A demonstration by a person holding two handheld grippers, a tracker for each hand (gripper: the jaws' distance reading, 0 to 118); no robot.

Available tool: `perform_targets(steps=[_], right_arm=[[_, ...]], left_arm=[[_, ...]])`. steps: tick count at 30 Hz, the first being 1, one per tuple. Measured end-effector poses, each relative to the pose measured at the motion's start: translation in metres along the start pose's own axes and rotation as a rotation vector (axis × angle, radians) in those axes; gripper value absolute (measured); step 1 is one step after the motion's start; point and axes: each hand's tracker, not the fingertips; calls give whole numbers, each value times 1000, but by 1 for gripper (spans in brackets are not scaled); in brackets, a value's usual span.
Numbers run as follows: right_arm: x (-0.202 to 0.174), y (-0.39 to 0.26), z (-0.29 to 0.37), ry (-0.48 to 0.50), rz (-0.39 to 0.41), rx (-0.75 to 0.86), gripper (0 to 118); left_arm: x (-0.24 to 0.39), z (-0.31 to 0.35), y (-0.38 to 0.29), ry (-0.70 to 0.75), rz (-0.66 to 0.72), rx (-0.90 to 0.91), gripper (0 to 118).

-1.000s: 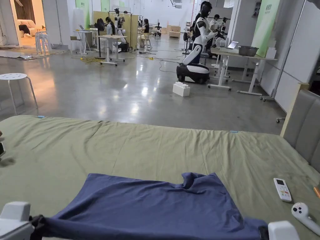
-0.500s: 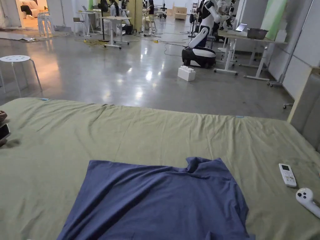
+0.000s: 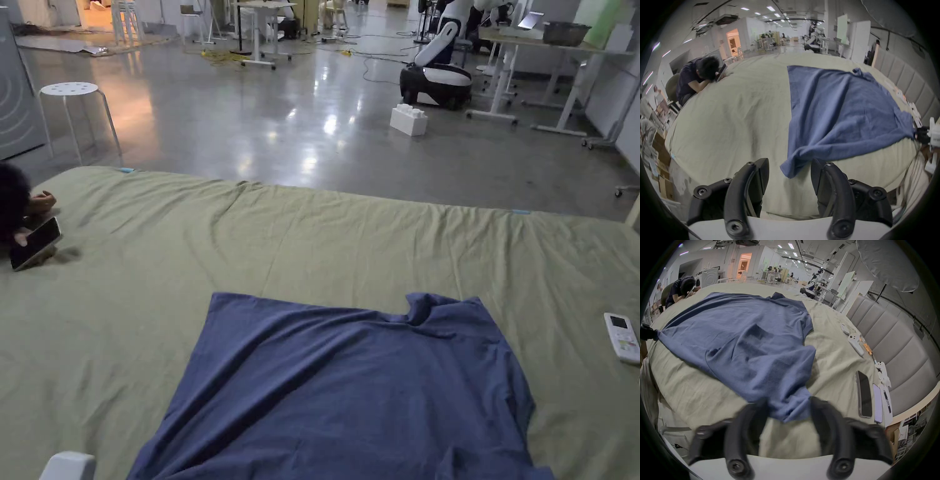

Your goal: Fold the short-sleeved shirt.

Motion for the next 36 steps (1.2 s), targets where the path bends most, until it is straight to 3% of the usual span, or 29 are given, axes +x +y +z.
perform_targets(steps=[1, 2, 11, 12, 14, 17, 20, 23, 24, 26, 27, 29, 36], right_arm=[[0, 4, 3, -5, -13, 25, 79], [0, 10, 8, -4, -35, 65, 87], [-7, 85, 43, -57, -250, 550, 92], [-8, 92, 46, -56, -273, 570, 89], [-11, 103, 52, -70, -319, 637, 74], [-15, 117, 57, -89, -330, 673, 18], [-16, 125, 58, -111, -315, 700, 2], [-17, 127, 57, -87, -336, 687, 0], [-17, 130, 61, -114, -262, 749, 0], [-19, 130, 56, -78, -291, 704, 0], [-19, 132, 58, -94, -223, 732, 0], [-19, 129, 55, -79, -252, 707, 0], [-24, 123, 43, -59, -227, 645, 0]], left_arm=[[1, 2, 4, 1, 7, 21, 54], [3, 5, 9, 5, 17, 52, 54], [53, 32, 80, -7, 47, 391, 51], [60, 36, 87, -3, 48, 425, 45], [72, 42, 98, 2, 39, 485, 23], [88, 48, 108, 23, 28, 549, 8], [99, 54, 113, 18, 34, 575, 4], [100, 54, 112, 6, 8, 576, 3], [100, 53, 111, 7, -1, 558, 3], [93, 51, 107, 7, -9, 516, 3], [87, 48, 106, -11, -7, 469, 3], [73, 40, 101, 0, 6, 397, 3], [17, -4, 78, -6, 101, 105, 3]])
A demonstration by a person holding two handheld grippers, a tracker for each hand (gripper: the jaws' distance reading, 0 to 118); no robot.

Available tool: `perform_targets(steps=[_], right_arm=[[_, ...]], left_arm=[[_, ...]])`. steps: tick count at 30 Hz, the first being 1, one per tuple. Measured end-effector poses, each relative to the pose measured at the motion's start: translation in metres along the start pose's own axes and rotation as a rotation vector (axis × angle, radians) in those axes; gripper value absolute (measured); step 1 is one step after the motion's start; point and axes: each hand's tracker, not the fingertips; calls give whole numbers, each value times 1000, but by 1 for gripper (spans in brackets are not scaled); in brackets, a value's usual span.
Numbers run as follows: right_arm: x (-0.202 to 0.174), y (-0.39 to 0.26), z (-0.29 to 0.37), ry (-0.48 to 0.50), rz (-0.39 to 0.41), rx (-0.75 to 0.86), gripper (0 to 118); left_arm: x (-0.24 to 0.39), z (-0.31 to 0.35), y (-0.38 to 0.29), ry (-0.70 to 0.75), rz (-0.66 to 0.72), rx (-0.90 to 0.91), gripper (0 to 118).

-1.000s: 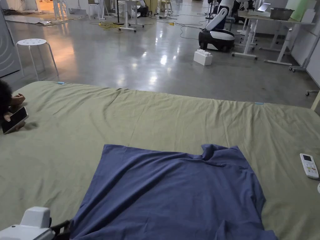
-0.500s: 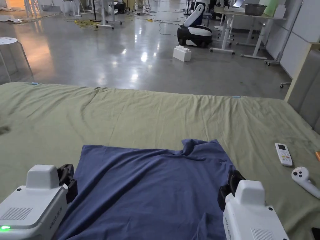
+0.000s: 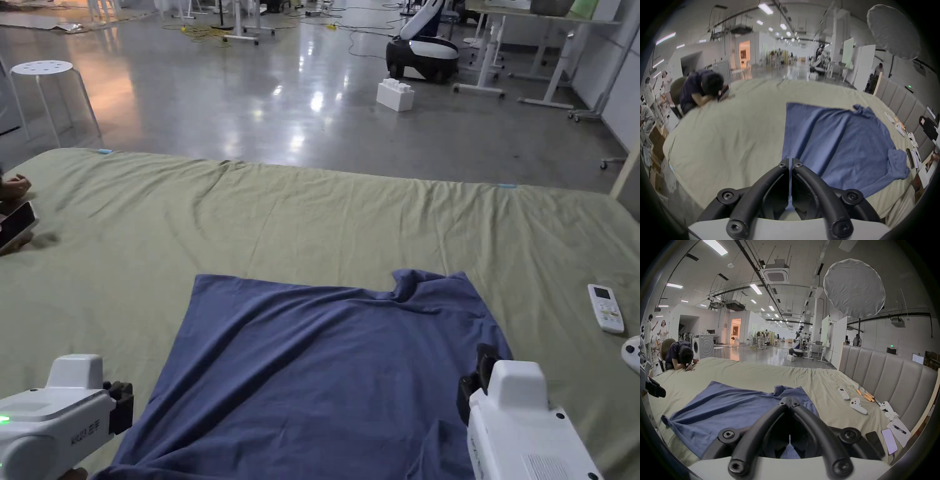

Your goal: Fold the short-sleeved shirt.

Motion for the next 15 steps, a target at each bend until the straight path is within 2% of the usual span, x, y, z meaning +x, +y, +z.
perform_targets(steps=[3, 5, 7, 8, 11, 15], right_arm=[[-1, -6, -1, 7, 5, -31, 0], [-2, -10, -2, 10, 4, -49, 0], [-3, -13, -3, 12, 7, -65, 0], [-4, -15, -3, 12, 9, -71, 0], [-5, -18, -4, 15, 16, -89, 0], [-4, -24, -4, 19, 17, -116, 0]], left_arm=[[-16, -19, -9, 4, 30, -114, 5], [-22, -29, -14, 2, 55, -189, 24], [-27, -38, -20, -18, 91, -266, 54], [-27, -42, -23, -23, 111, -302, 63], [-24, -46, -32, -43, 119, -357, 68], [-14, -54, -50, 13, 91, -453, 72]])
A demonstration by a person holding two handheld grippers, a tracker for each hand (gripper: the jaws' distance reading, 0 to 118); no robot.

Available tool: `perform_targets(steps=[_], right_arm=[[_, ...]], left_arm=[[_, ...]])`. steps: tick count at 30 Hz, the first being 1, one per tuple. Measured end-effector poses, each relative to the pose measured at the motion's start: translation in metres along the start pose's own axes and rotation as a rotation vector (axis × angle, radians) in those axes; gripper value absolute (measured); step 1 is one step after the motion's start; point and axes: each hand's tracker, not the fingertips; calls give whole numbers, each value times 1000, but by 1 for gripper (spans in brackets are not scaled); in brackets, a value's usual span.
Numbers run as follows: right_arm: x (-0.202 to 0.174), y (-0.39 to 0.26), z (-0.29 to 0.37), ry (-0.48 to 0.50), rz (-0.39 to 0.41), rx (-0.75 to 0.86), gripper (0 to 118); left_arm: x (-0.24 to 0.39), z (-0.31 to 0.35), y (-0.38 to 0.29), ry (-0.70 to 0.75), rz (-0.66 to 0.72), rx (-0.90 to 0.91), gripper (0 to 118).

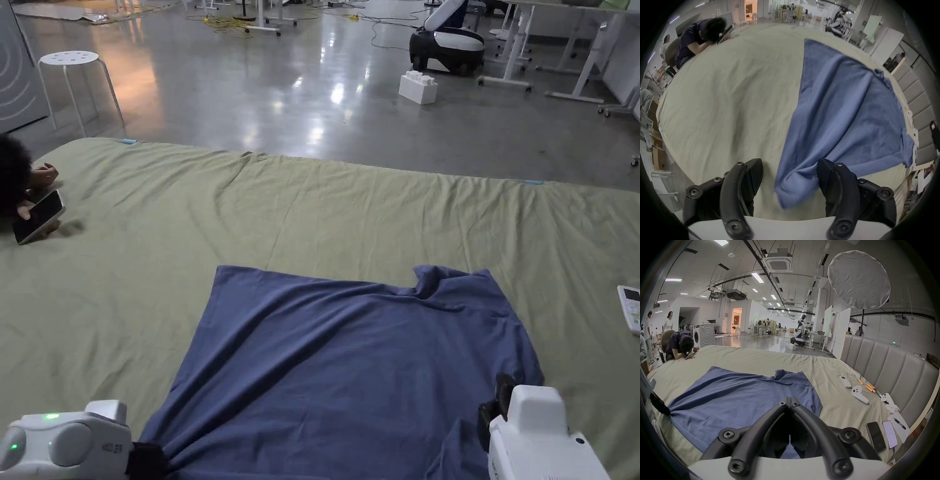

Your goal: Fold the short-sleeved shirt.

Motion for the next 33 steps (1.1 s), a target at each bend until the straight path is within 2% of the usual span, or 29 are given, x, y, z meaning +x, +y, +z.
perform_targets(steps=[3, 11, 12, 13, 16, 19, 22, 25, 26, 27, 28, 29, 30, 31, 33], right_arm=[[1, -4, 1, 1, 2, -12, 0], [3, -11, 2, 8, -7, -35, 0], [4, -11, 2, 8, -5, -38, 0], [4, -12, 2, 9, -4, -39, 0], [7, -15, 4, 10, -3, -49, 0], [13, -21, 6, 7, -7, -68, 0], [24, -26, 11, -10, -11, -108, 0], [41, -32, 12, -28, -26, -236, 1], [47, -38, 11, -19, -68, -296, 6], [56, -43, 11, -45, -74, -344, 18], [60, -47, 10, -34, -85, -390, 45], [66, -54, 10, -33, -106, -423, 65], [70, -61, 7, -24, -100, -481, 80], [73, -67, 4, -17, -101, -526, 85], [76, -84, -1, -14, -96, -607, 85]], left_arm=[[8, 2, -11, 35, -31, 64, 72], [18, 4, -13, 72, -22, 72, 69], [20, 6, -12, 72, -25, 76, 64], [22, 7, -12, 68, -32, 87, 51], [27, 8, -13, 62, -51, 104, 21], [24, 9, -15, 47, -46, 110, 12], [19, 17, -16, 27, -62, 126, 9], [18, 22, -19, 16, -85, 139, 9], [19, 24, -20, 16, -97, 146, 9], [20, 26, -21, 27, -113, 159, 9], [22, 25, -22, 33, -122, 159, 9], [24, 25, -23, 39, -131, 158, 9], [25, 25, -24, 45, -139, 164, 9], [25, 24, -24, 50, -144, 165, 9], [27, 20, -25, 62, -155, 161, 9]])
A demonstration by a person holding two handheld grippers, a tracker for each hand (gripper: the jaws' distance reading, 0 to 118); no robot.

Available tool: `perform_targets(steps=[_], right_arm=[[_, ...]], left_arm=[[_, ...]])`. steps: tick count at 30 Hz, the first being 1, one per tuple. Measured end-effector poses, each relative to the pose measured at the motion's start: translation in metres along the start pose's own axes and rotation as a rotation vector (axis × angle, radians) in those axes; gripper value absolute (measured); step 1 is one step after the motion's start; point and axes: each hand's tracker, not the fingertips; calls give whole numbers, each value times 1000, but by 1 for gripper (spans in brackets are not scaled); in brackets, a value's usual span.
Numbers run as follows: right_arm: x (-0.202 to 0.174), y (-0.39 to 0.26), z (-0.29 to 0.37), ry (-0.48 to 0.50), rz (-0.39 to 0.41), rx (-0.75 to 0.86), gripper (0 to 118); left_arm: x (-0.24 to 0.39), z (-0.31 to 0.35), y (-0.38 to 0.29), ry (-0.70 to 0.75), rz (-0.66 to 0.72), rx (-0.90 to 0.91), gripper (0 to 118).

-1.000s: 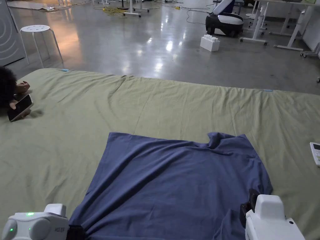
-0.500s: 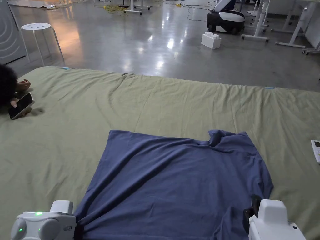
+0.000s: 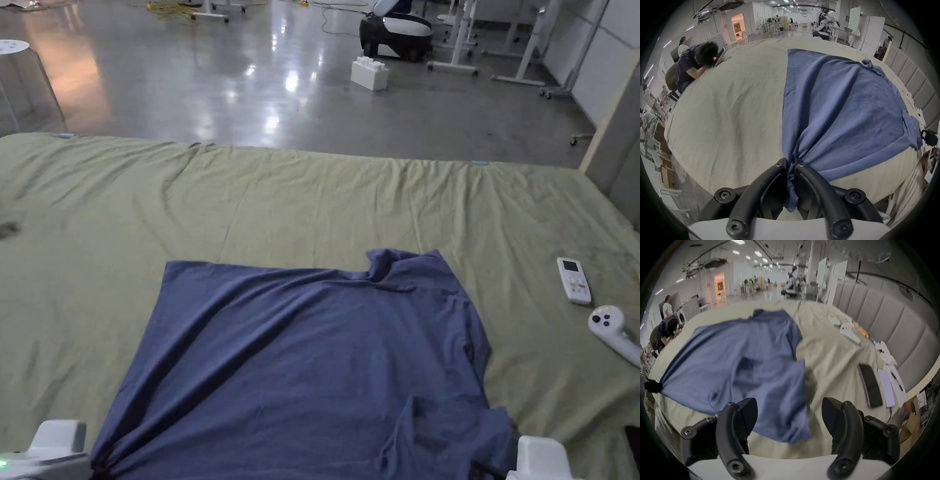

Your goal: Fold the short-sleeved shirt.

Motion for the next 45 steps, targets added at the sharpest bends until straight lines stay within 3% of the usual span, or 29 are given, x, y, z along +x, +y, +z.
perform_targets(steps=[5, 8, 9, 12, 13, 15, 24, 36, 45], right_arm=[[-3, -20, -39, 33, -41, -149, 85], [-9, -19, -33, 21, -61, -108, 80], [-11, -16, -30, 32, -31, -109, 73], [-16, -9, -23, 60, 41, -91, 22], [-17, -8, -22, 66, 43, -90, 11], [-20, -4, -18, 53, 114, -113, 8], [-16, 7, 24, 1, 174, -77, 7], [7, -4, 29, -1, 118, -97, 7], [12, 55, 29, 16, 70, -20, 7]], left_arm=[[0, -3, -2, 1, 12, 0, 9], [0, -2, -3, -6, 21, 4, 8], [-1, -2, -3, -11, 26, 6, 8], [-2, -1, -2, -22, 43, 9, 8], [-1, 0, -2, -25, 43, 9, 8], [-1, 0, -2, -29, 43, 8, 9], [1, 9, -2, -63, 50, 24, 9], [13, 8, -13, -91, 44, 2, 9], [5, 23, 36, -138, 117, 99, 9]])
